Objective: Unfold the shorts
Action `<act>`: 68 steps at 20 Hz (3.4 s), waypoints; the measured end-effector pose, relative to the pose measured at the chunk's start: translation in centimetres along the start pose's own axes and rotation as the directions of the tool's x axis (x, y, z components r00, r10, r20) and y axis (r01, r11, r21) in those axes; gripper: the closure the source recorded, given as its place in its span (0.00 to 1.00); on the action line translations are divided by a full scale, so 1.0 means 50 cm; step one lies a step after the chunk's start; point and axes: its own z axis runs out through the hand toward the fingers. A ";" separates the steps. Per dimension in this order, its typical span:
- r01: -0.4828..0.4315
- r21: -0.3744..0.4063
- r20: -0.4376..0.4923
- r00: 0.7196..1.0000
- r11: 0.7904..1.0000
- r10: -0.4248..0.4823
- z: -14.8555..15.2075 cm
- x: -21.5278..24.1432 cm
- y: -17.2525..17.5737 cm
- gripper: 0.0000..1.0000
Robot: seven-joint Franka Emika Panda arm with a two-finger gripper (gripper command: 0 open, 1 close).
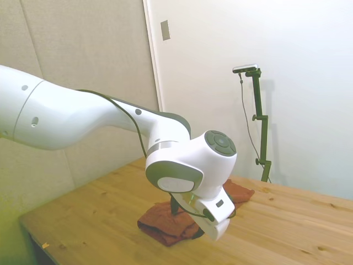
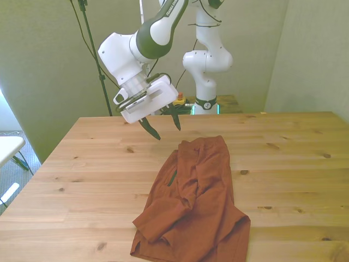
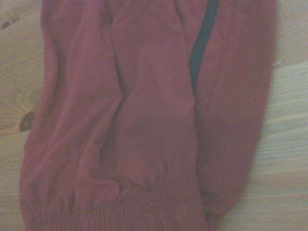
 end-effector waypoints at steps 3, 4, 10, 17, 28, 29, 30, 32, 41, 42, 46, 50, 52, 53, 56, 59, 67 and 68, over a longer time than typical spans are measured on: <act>0.011 0.030 0.061 0.998 1.000 -0.013 0.023 0.005 0.003 0.00; 0.011 0.033 0.072 0.997 0.999 -0.014 0.029 0.009 0.005 0.00; 0.019 0.048 0.106 0.994 0.999 -0.024 0.059 0.027 0.004 0.00; 0.050 0.082 0.147 0.987 0.995 -0.061 0.082 0.023 -0.007 1.00; 0.062 0.093 0.168 0.983 0.994 -0.077 0.102 0.026 -0.003 1.00; 0.061 0.093 0.168 0.983 0.994 -0.076 0.102 0.027 -0.002 1.00; 0.060 0.093 0.168 0.983 0.994 -0.075 0.102 0.028 0.000 1.00; 0.056 0.093 0.168 0.983 0.994 -0.071 0.103 0.031 0.004 1.00; 0.046 0.092 0.168 0.984 0.995 -0.061 0.104 0.040 0.016 1.00; 0.045 0.093 0.170 0.984 0.995 -0.060 0.102 0.041 0.017 1.00; 0.046 0.096 0.168 0.984 0.994 -0.062 0.095 0.044 0.017 1.00; 0.086 0.108 0.179 0.978 0.990 -0.105 0.078 0.031 -0.024 1.00; 0.133 0.115 0.176 0.973 0.984 -0.152 0.069 0.006 -0.072 1.00; 0.159 0.117 0.176 0.968 0.980 -0.178 0.067 -0.014 -0.102 1.00; 0.213 0.115 0.187 0.955 0.970 -0.232 0.071 -0.072 -0.179 1.00; 0.257 0.106 0.205 0.940 0.961 -0.274 0.091 -0.123 -0.235 1.00; 0.399 0.035 0.233 0.888 0.916 -0.396 0.176 -0.266 -0.362 1.00; 0.413 0.026 0.233 0.883 0.910 -0.407 0.187 -0.282 -0.374 1.00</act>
